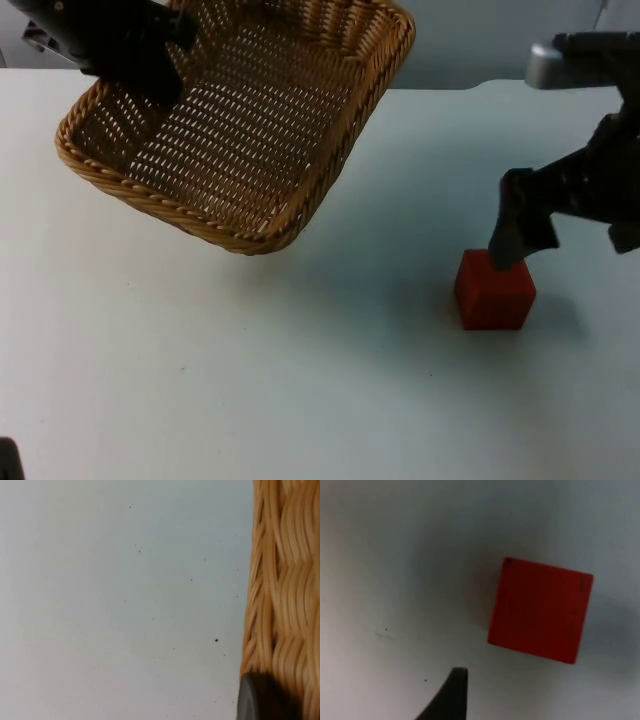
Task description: Pick up the basket with the left hand and place the cube into the basket with the right hand.
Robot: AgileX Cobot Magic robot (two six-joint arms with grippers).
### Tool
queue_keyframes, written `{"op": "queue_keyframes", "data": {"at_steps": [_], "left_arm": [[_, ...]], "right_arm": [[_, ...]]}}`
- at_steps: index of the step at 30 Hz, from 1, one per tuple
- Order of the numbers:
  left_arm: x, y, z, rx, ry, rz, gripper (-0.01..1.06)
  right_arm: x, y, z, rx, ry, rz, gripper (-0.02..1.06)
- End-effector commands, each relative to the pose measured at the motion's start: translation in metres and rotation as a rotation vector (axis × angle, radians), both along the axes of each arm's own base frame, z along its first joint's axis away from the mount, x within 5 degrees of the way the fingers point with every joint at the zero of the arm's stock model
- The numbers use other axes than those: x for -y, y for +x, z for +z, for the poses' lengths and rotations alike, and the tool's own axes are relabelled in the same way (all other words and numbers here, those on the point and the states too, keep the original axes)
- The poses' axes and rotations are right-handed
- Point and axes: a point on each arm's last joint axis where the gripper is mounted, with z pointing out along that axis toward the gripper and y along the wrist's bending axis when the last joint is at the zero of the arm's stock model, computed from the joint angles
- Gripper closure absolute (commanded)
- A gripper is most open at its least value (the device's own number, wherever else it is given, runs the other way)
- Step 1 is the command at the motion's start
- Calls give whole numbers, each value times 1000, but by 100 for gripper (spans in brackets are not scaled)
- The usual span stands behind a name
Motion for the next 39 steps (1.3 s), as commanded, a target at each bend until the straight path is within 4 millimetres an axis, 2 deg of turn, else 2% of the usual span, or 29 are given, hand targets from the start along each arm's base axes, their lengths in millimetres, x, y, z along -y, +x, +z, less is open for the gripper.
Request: {"op": "queue_keyframes", "data": {"at_steps": [1, 8, 21, 23, 24, 25, 26, 27, 29, 31, 33, 34, 35, 37, 39], "left_arm": [[1, 1, 11, 25, -32, 21, 105], [1, 1, 11, 25, -32, 21, 105], [1, 1, 11, 31, -31, 25, 105], [1, 1, 11, 31, -31, 25, 105], [1, 1, 11, 31, -30, 24, 105], [1, 1, 11, 31, -30, 24, 105], [1, 1, 11, 31, -27, 23, 105], [1, 1, 11, 31, -27, 23, 105], [1, 1, 11, 31, -27, 23, 105], [1, 1, 11, 31, -27, 23, 105], [1, 1, 11, 31, -27, 23, 105], [1, 1, 11, 31, -27, 23, 105], [1, 1, 11, 31, -27, 23, 105], [1, 1, 11, 31, -27, 23, 105], [1, 1, 11, 32, -25, 22, 105]], "right_arm": [[-10, 4, -10, 6, 16, 2, 1], [-28, 8, -32, 32, 35, 21, 1], [-29, 13, -56, 31, -6, 40, 2], [-28, 15, -57, 55, -31, 63, 10], [-28, 16, -56, 73, -34, 68, 18], [-28, 16, -56, 73, -34, 68, 18], [-26, 18, -56, 94, -43, 78, 33], [-25, 21, -54, 113, -41, 69, 52], [-23, 26, -51, 148, -55, 60, 100], [-21, 33, -45, 170, -99, 57, 104], [-13, 45, -30, 196, -233, 24, 104], [-6, 54, -15, 231, -346, -15, 104], [-6, 54, -15, 231, -346, -15, 104], [8, 66, 15, 296, -540, -134, 104], [9, 74, 48, 395, -635, -165, 105]]}}
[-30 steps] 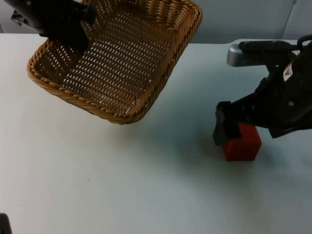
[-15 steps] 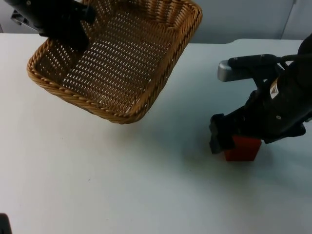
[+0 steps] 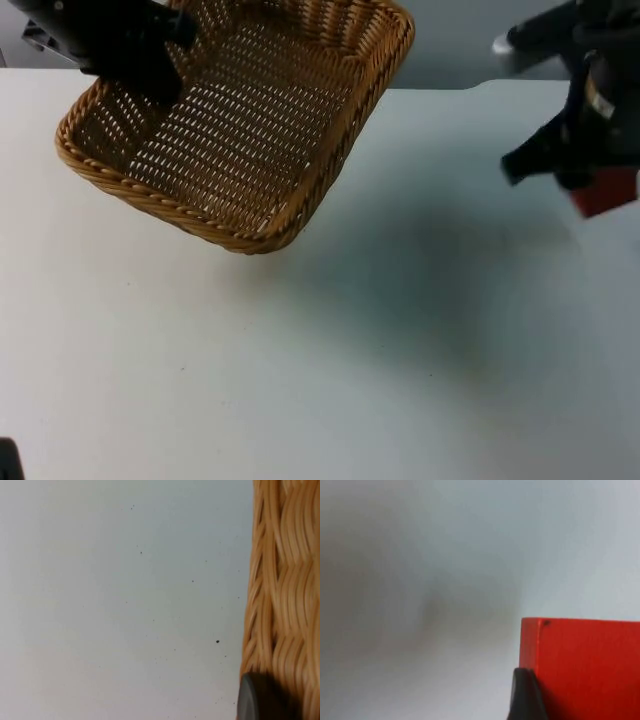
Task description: Pick up the basket with the left hand and place the cube into the basket with the right hand.
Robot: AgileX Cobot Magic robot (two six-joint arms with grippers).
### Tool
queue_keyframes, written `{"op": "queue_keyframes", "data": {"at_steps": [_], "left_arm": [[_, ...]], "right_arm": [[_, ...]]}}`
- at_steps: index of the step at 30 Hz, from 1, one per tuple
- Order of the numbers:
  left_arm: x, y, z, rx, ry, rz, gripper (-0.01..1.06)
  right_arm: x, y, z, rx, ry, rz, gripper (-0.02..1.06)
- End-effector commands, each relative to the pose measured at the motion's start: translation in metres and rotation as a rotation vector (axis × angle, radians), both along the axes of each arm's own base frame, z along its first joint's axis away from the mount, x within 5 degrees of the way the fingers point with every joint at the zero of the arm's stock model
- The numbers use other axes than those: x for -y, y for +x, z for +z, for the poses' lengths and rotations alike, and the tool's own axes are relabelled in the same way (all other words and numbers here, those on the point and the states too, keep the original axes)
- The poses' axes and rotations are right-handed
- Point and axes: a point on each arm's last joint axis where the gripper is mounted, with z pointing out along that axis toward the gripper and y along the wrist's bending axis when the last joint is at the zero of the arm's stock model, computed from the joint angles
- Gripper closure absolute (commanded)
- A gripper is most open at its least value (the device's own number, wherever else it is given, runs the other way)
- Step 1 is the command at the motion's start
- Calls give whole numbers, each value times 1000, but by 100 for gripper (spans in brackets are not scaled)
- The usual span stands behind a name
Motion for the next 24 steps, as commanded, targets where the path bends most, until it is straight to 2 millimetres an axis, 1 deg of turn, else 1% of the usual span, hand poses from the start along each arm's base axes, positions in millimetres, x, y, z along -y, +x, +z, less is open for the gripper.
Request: {"op": "queue_keyframes", "data": {"at_steps": [1, 2, 3, 4, 5, 6, 7, 8, 10, 11, 12, 13, 15, 16, 18, 19, 20, 21, 24], "left_arm": [[1, 1, 11, 28, -26, 20, 105], [1, 1, 11, 28, -26, 20, 105], [1, 1, 11, 30, -26, 21, 105], [1, 1, 11, 30, -26, 21, 105], [1, 1, 11, 30, -26, 21, 105], [1, 1, 11, 30, -26, 21, 105], [1, 1, 11, 30, -26, 21, 105], [1, 1, 11, 30, -26, 21, 105], [1, 1, 11, 30, -26, 21, 105], [1, 1, 11, 30, -26, 21, 105], [1, 1, 11, 30, -26, 21, 105], [1, 1, 11, 30, -26, 21, 105], [1, 1, 11, 30, -26, 21, 105], [1, 1, 11, 30, -26, 21, 105], [1, 1, 11, 30, -26, 21, 105], [1, 1, 11, 30, -26, 21, 105], [1, 1, 11, 30, -26, 21, 105], [1, 1, 11, 30, -26, 21, 105], [1, 1, 11, 30, -26, 21, 105]], "right_arm": [[3, 13, 58, 183, -127, -40, 105], [3, 13, 58, 183, -127, -40, 105], [-5, 14, 77, 231, -108, -7, 105], [-12, 14, 91, 273, -68, 13, 105], [-24, 14, 109, 327, -9, 47, 105], [-34, 12, 122, 364, 46, 91, 105], [-34, 12, 122, 364, 46, 91, 105], [-57, 5, 142, 409, 175, 188, 105], [-83, -5, 156, 426, 327, 329, 105], [-83, -5, 156, 426, 327, 329, 105], [-97, -9, 158, 421, 405, 409, 105], [-106, -14, 156, 390, 489, 429, 105], [-115, -17, 146, 306, 568, 451, 105], [-115, -17, 146, 306, 568, 451, 105], [-125, -19, 129, 194, 603, 468, 105], [-130, -18, 116, 139, 616, 475, 105], [-133, -17, 107, 106, 621, 482, 105], [-133, -17, 107, 106, 621, 482, 105], [-142, -12, 82, 34, 626, 488, 105]]}}
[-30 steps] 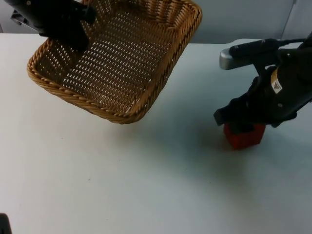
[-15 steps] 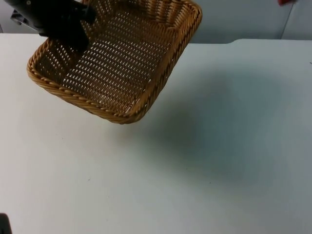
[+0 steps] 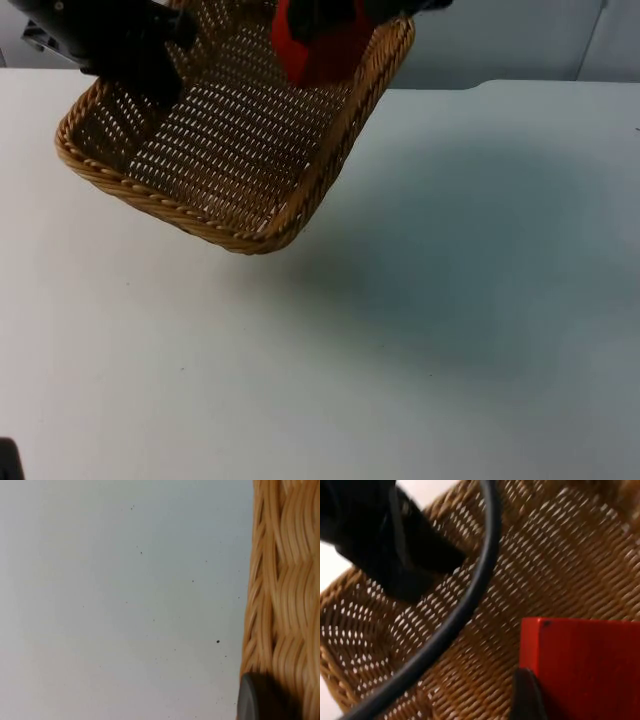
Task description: Pick up the basket with the left hand and place the cube into the basket with the right hand.
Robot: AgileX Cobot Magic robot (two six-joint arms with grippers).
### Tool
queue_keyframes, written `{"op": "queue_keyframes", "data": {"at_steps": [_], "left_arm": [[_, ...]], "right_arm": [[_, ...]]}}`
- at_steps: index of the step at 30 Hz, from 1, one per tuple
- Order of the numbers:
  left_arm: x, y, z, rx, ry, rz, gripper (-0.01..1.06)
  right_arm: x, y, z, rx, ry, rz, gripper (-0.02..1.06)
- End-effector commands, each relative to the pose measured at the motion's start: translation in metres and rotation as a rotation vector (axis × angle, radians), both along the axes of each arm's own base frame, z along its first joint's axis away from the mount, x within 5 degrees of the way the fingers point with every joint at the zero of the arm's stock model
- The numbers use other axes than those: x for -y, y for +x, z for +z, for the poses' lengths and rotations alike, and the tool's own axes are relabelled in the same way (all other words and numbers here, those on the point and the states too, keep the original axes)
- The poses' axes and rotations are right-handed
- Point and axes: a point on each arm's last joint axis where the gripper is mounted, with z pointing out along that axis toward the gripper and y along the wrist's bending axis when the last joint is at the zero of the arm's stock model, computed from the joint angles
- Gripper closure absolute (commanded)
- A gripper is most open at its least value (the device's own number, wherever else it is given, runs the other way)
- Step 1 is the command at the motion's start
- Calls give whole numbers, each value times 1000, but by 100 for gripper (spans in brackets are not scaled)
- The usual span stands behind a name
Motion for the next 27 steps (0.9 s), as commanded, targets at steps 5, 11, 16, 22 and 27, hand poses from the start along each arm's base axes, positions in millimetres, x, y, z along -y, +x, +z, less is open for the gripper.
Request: {"op": "queue_keyframes", "data": {"at_steps": [5, 11, 16, 22, 27], "left_arm": [[1, 1, 11, 30, -26, 21, 105], [1, 1, 11, 30, -26, 21, 105], [1, 1, 11, 30, -26, 21, 105], [1, 1, 11, 30, -26, 21, 105], [1, 1, 11, 30, -26, 21, 105]], "right_arm": [[-17, 0, -29, -69, 3, 77, 105], [-22, -1, -45, -103, -16, 105, 102], [-21, -2, -48, -105, -63, 154, 81], [-22, -2, -33, -52, -68, 194, 7], [-22, -2, -9, 11, -47, 208, 31]]}}
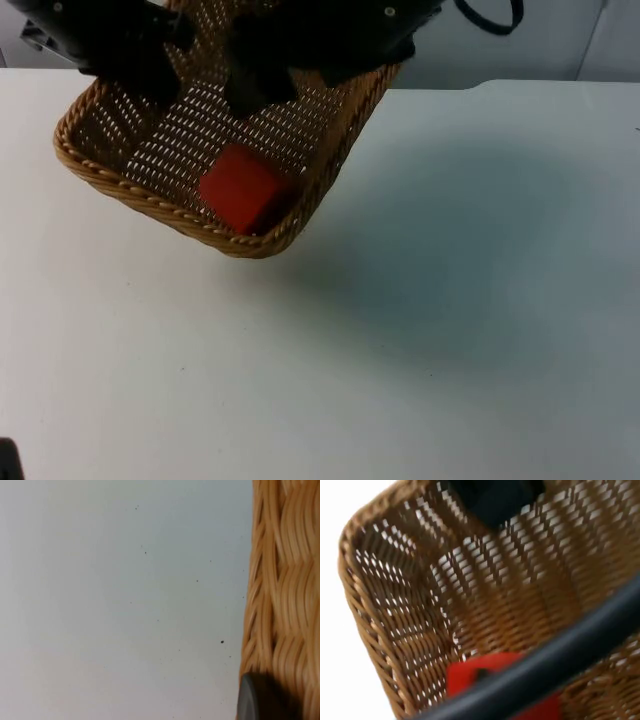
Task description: Pick up the basket with the left hand and place the cube into the basket with the right hand.
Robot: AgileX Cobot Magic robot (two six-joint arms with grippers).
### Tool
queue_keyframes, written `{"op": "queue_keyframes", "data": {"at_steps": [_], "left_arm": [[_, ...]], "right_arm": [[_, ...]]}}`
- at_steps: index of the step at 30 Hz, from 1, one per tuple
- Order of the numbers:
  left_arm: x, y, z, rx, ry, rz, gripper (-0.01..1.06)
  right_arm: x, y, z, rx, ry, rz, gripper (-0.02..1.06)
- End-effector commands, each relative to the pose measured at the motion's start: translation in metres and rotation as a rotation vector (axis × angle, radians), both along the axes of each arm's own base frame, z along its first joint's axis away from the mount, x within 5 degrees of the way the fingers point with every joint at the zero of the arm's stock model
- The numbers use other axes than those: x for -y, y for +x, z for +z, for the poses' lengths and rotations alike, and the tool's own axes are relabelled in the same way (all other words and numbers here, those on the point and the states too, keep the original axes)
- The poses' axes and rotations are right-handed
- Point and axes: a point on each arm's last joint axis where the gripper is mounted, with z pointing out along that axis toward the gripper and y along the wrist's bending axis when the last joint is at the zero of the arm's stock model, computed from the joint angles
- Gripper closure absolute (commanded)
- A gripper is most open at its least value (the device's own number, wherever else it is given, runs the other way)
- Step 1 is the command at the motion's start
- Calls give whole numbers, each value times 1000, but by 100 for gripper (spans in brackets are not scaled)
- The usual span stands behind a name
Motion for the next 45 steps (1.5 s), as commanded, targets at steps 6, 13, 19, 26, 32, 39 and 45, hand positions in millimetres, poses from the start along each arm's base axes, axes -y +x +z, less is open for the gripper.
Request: {"op": "queue_keyframes", "data": {"at_steps": [6, 13, 19, 26, 32, 39, 45], "left_arm": [[1, 1, 11, 23, -33, 22, 105], [1, 1, 11, 23, -33, 22, 105], [1, 1, 11, 23, -33, 22, 105], [4, -1, 12, 0, -71, 25, 105], [18, -4, 1, -113, -212, 31, 105], [35, -9, -45, -271, -205, -31, 105], [37, -12, -77, -366, -194, -47, 103]], "right_arm": [[12, -14, 72, 153, 50, 12, 104], [68, -44, 159, 337, -15, -132, 105], [120, -82, 208, 432, -116, -283, 105], [149, -112, 230, 425, -120, -351, 105], [158, -124, 234, 392, -122, -369, 105], [159, -125, 232, 365, -134, -375, 105], [159, -125, 232, 366, -135, -375, 105]]}}
